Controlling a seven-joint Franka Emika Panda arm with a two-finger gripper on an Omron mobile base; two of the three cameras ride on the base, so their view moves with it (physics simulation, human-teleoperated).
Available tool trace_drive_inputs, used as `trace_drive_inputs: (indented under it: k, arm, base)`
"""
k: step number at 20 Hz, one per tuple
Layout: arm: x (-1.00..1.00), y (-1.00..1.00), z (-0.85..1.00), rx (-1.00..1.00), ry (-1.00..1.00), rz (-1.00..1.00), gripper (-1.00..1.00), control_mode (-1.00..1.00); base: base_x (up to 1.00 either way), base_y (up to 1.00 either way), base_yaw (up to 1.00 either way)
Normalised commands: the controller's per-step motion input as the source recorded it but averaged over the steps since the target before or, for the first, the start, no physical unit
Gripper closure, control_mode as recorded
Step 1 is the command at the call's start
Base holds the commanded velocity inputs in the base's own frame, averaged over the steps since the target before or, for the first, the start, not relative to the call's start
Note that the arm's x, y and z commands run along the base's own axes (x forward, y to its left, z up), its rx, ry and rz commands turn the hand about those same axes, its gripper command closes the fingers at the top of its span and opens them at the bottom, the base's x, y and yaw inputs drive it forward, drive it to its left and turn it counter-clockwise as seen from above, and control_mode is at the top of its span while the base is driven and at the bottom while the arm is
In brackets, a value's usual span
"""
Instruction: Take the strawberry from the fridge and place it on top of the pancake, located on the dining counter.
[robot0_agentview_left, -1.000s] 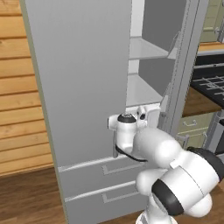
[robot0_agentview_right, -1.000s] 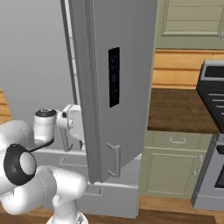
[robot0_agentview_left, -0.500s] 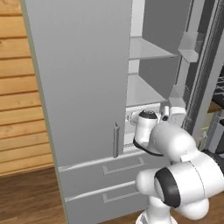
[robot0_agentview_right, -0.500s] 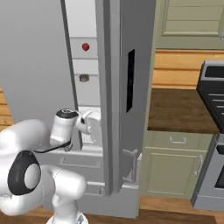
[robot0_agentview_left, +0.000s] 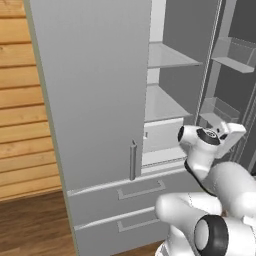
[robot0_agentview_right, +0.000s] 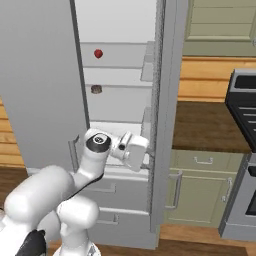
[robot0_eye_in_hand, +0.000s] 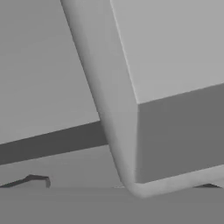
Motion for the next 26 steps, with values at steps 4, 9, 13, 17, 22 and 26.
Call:
trace_drive_inputs:
  k: [4, 9, 13, 17, 22, 26]
  arm:
    - [-0.17, 0.83, 0.18, 0.03, 0.00, 0.06, -1.00, -1.00]
    - [0.17, 1.00, -0.05, 0.26, 0.04, 0.10, -1.00, -1.00]
    - [0.49, 0.94, -0.33, 0.82, 0.05, 0.26, -1.00, -1.00]
    - [0.81, 0.87, -0.48, 0.89, 0.00, 0.23, -1.00, -1.00]
    - [1.00, 0.91, -0.30, 0.80, -0.09, 0.06, -1.00, -1.00]
    - [0.33, 0.90, 0.30, 0.52, -0.06, -0.12, -1.00, -1.00]
  base:
    - [0.00, 0.00, 0.00]
    - [0.00, 0.00, 0.00]
    - [0.00, 0.00, 0.00]
    - [0.00, 0.00, 0.00]
    - [0.00, 0.00, 0.00]
    - [0.00, 0.00, 0.00]
